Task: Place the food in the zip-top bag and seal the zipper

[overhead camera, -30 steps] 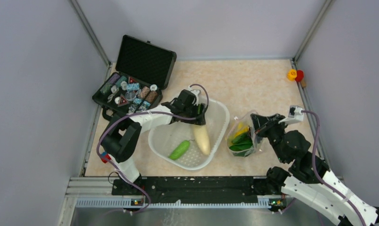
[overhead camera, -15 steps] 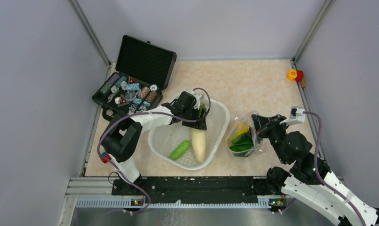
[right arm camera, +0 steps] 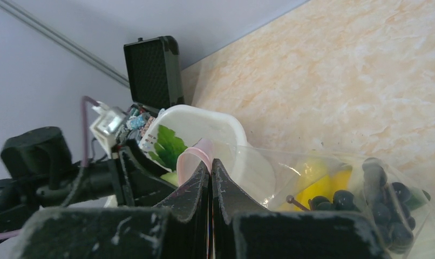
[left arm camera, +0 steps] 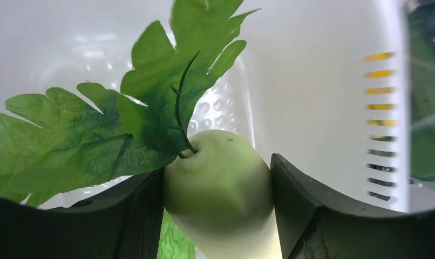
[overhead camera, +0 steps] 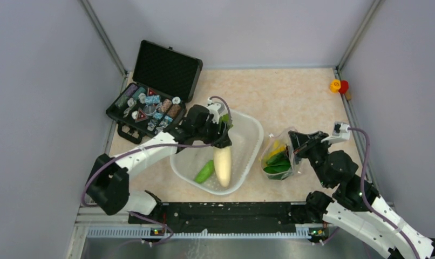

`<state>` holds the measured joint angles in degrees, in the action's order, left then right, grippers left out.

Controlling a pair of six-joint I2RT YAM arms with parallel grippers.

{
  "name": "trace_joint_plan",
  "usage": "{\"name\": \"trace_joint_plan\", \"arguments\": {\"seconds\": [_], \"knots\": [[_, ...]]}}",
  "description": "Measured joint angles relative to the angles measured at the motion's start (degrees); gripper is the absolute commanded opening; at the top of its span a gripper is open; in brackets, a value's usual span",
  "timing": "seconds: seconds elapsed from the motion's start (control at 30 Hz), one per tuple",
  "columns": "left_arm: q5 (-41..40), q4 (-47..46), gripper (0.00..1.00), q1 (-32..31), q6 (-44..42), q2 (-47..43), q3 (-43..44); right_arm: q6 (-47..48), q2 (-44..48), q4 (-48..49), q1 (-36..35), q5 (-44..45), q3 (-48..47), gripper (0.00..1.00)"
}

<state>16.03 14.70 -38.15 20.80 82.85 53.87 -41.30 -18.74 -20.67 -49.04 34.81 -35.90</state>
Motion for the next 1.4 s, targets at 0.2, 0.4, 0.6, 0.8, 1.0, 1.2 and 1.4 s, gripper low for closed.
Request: {"name": "trace_joint_plan", "arguments": {"seconds": [0.2,0.4,0.6,0.8,1.0,1.2,1.4], "knots": [[-1.4,-5.0,0.28,0.0,-1.0,-12.5,-2.8,-0.3,0.0,0.0,0.0,-0.2,0.0,0.01],[-2.9,-13.3,0.18,0.0,-1.2,-25.9,-9.6,-0.4,-0.9,0.9,0.0,-0.8,0.0,0.01],[-6.1,-21.4,0.17,0.0,-1.0,-35.5,-13.2,-1.4,-4.2,2.0,0.0,-2.0,0.0,0.01],[-9.4,-28.0,0.13,-0.6,0.2,-40.2,-14.0,-3.1,-6.1,5.8,0.0,-3.4,1.4,0.01],[-15.0,-35.2,0.1,-5.7,0.8,-40.7,-14.0,-4.1,-11.9,7.6,0.0,-4.4,0.2,0.0],[-24.3,-45.3,0.08,-16.3,-2.5,-36.8,-14.0,-5.3,-16.6,8.7,0.0,-5.9,-1.4,0.0],[-35.8,-53.9,0.06,-23.1,-7.8,-29.1,-13.9,-5.5,-16.7,11.4,0.0,-8.2,-2.2,0.0]]}}
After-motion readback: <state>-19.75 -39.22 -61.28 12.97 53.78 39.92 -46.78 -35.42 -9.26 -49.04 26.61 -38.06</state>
